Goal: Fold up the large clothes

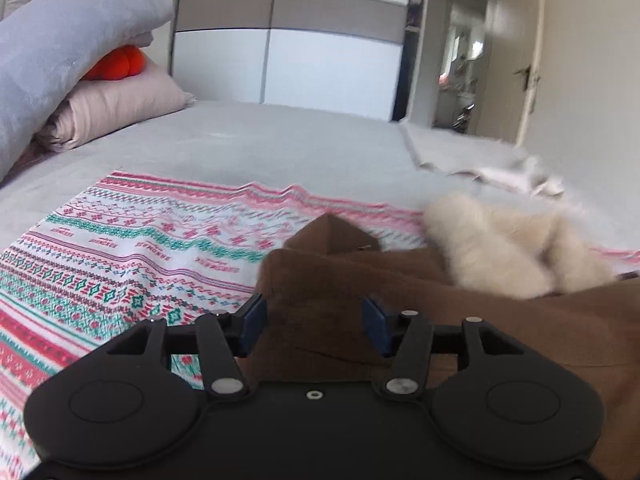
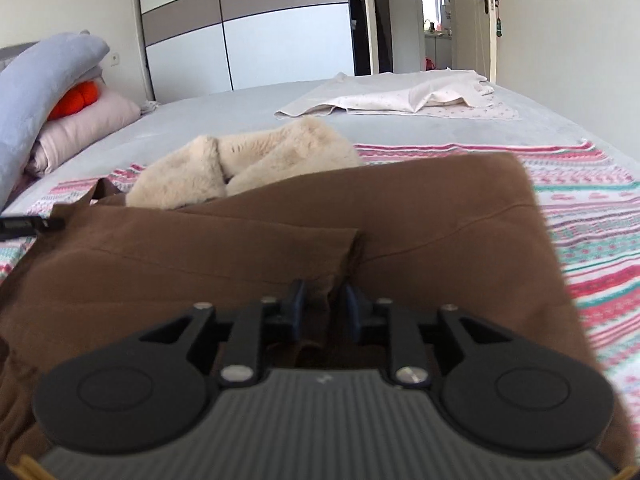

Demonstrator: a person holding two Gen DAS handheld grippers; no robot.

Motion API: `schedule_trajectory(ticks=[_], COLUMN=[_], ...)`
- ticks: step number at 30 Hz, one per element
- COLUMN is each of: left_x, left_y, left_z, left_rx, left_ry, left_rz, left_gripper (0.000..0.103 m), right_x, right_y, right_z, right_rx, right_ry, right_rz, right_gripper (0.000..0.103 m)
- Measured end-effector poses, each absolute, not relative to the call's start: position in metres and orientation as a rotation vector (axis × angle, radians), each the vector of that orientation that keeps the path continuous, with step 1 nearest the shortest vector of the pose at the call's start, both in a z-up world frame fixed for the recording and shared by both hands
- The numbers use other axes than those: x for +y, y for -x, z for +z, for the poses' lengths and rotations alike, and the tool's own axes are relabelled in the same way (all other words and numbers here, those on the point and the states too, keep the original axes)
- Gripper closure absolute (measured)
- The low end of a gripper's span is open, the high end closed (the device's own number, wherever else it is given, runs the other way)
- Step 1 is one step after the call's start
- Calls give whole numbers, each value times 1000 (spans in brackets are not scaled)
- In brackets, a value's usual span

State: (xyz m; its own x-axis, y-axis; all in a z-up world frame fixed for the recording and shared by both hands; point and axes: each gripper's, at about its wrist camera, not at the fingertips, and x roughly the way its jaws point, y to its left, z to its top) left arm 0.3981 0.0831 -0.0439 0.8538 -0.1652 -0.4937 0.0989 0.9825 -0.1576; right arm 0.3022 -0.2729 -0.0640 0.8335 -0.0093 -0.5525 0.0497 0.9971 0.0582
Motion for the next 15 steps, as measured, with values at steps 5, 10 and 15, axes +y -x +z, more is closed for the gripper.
schedule_trajectory(ticks=[5,10,15], left_x=[76,75,80], left_y=[-346,-287,-229], left_z=[-13,10,22], left_rx=[542,563,576], left_ry=[93,106,87], left_rz=[-203,-207,-220], left_gripper=[34,15,2], right_x=[-293,-304,-305], right_y=[-262,-204,-142], right_z=[-33,1,23], right_rx=[578,535,521], right_ry=[-115,-175,-119], right_rz=[-63,-55,-47], right_gripper=[50,27,11])
